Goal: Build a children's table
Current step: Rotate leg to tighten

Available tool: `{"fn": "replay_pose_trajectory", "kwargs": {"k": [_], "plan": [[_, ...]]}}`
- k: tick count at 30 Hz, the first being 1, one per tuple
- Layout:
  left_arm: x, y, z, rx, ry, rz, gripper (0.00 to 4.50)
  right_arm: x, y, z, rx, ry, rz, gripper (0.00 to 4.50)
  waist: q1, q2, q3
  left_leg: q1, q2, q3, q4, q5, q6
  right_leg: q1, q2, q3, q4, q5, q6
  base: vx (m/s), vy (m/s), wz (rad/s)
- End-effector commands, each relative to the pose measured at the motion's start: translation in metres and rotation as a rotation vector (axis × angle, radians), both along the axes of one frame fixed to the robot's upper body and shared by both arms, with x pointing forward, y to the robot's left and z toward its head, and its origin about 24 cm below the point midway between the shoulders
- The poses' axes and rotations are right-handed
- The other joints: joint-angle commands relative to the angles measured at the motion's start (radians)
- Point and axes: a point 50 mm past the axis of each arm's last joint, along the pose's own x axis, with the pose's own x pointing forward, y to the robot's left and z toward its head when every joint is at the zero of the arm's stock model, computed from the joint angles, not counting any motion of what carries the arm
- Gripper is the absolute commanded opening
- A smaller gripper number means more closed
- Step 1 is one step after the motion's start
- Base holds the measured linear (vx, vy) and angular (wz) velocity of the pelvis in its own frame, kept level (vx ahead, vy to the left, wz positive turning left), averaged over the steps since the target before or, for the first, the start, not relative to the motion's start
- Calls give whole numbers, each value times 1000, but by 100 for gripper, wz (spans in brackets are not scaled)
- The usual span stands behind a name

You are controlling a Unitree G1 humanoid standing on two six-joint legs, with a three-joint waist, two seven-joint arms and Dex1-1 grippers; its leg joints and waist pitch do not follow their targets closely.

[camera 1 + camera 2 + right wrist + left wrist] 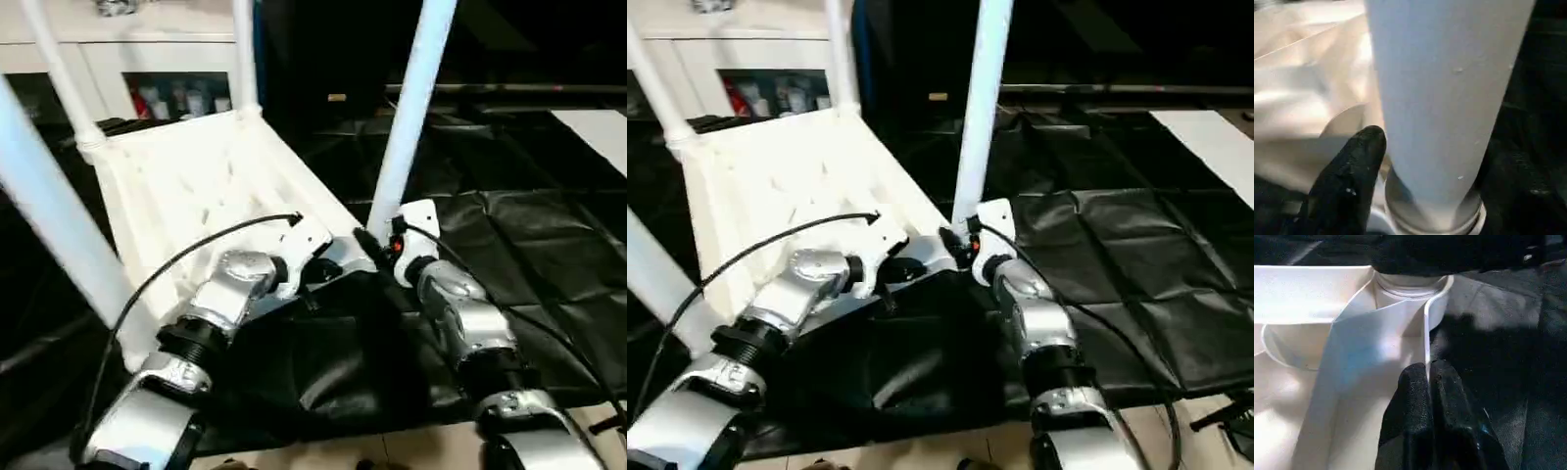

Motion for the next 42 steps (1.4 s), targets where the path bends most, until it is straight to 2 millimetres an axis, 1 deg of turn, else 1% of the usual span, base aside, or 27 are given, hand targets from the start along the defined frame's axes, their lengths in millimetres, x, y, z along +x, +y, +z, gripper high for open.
{"fn": "replay_pose_trajectory", "kwargs": {"k": [1,2,3,4,5,6,8,10,11,12,15,18,20,23,25,26,31,32,33,34,36,37,38,39,40,41,42], "plan": [[-9,-14,-5,-3,31,-88,0,-12,26,-13,27,78,159,305,4,1,-53,8,33,-10,-80,-434,17,23,-57,42,-65,-382,-166,0,0,0],[-9,-4,-4,9,39,-109,0,-14,19,-8,13,61,247,305,8,-5,-54,5,32,-8,-78,-396,27,29,-57,42,-58,-366,-183,0,0,0],[-9,-4,-4,9,39,-109,0,-14,19,-8,13,61,247,305,9,-5,-54,4,32,-5,-76,-383,32,29,-57,44,-57,-359,-186,0,0,0],[-10,6,-3,15,50,-149,0,-15,11,-2,-1,47,332,305,12,-9,-56,4,33,-4,-75,-357,36,29,-58,45,-54,-347,-194,0,0,0],[-11,10,-2,20,56,-173,0,-16,6,0,-5,46,367,305,18,-9,-56,6,33,-1,-71,-346,44,27,-56,47,-52,-342,-198,0,0,0],[-13,15,-1,21,55,-210,0,-17,2,2,-12,45,404,305,18,-14,-55,7,32,2,-69,-339,48,24,-55,50,-52,-338,-201,0,0,0],[-14,19,0,22,67,-235,0,-18,-3,4,-20,47,433,305,26,-9,-59,8,34,5,-65,-301,51,25,-58,52,-44,-306,-220,44,-54,11],[-15,20,0,22,68,-239,0,-18,-3,4,-21,47,437,305,30,-11,-61,0,35,7,-61,-241,54,31,-55,53,-32,-246,-233,21,-25,3],[-19,28,3,15,99,-292,0,-21,-12,7,-38,59,512,305,41,-13,-66,-4,36,9,-57,-190,61,36,-54,52,-18,-177,-246,0,0,0],[-19,28,3,15,99,-292,0,-21,-12,7,-38,59,512,305,46,-8,-69,-3,37,8,-56,-175,62,37,-53,50,-12,-153,-251,0,0,0],[-27,39,7,20,171,-373,0,-25,-23,10,-60,79,606,305,56,-7,-70,-4,42,11,-52,-135,77,39,-48,46,1,-61,-280,0,0,0],[-32,43,8,21,203,-409,0,-26,-26,12,-59,91,644,305,64,-3,-69,1,43,13,-51,-146,82,34,-46,45,1,-67,-290,0,0,0],[-34,45,8,22,226,-431,0,-27,-27,13,-53,101,672,305,74,1,-67,8,46,15,-54,-179,64,30,-48,46,-3,-101,-289,0,0,0],[-36,48,9,23,238,-443,0,-29,-28,13,-53,116,713,305,75,4,-67,7,45,14,-56,-201,40,30,-47,47,-4,-120,-280,0,0,0],[-36,49,9,24,238,-444,0,-30,-28,13,-52,121,720,282,74,2,-65,6,44,15,-56,-213,34,30,-47,48,-4,-129,-278,0,0,0],[-36,49,9,25,233,-440,0,-30,-28,13,-50,122,721,274,74,4,-65,5,43,14,-56,-216,32,31,-48,48,-5,-136,-275,0,0,0],[-30,46,10,7,187,-372,0,-38,-24,7,-5,154,736,250,74,-1,-67,2,41,13,-53,-201,30,34,-49,49,-5,-153,-259,0,0,0],[-26,43,10,-5,165,-325,0,-39,-20,2,-4,160,707,250,76,7,-67,5,42,15,-51,-199,30,31,-47,50,-8,-134,-258,0,0,0],[-24,42,9,-11,154,-299,0,-40,-18,0,-4,162,689,250,76,5,-68,4,41,15,-51,-198,29,32,-46,50,-6,-128,-260,0,0,0],[-20,40,9,-13,141,-260,0,-38,-17,-3,-11,164,639,249,77,5,-67,4,40,14,-53,-210,26,32,-46,49,-8,-145,-259,0,0,0],[-12,34,4,4,93,-149,0,-27,-13,-14,-29,165,423,248,72,2,-60,3,38,13,-55,-264,8,27,-49,50,-18,-243,-238,0,0,0],[-12,34,4,4,93,-149,0,-27,-13,-14,-29,165,423,248,67,4,-54,5,37,12,-58,-295,-5,21,-50,50,-24,-300,-226,0,0,0],[-5,27,2,12,62,-63,0,-18,-9,-23,-28,179,229,248,54,-3,-49,15,29,3,-59,-383,-33,18,-54,42,-45,-507,-157,0,0,0],[-5,27,2,12,62,-63,0,-18,-9,-23,-28,179,229,248,50,-2,-46,17,28,0,-59,-397,-38,15,-56,40,-51,-557,-136,-66,-3,-8],[-5,27,2,12,62,-63,0,-18,-9,-23,-28,179,229,247,43,-3,-46,14,25,-7,-60,-412,-41,20,-57,32,-62,-628,-94,-68,2,-12],[-3,24,2,10,54,-27,0,-16,-7,-27,-13,196,150,247,35,-2,-48,12,26,-10,-62,-419,-34,23,-57,28,-69,-640,-72,-68,2,-12],[-1,19,2,6,44,2,0,-14,-3,-30,0,210,84,247,32,2,-47,12,27,-11,-63,-425,-31,19,-57,27,-70,-635,-73,-56,8,-11]]}}
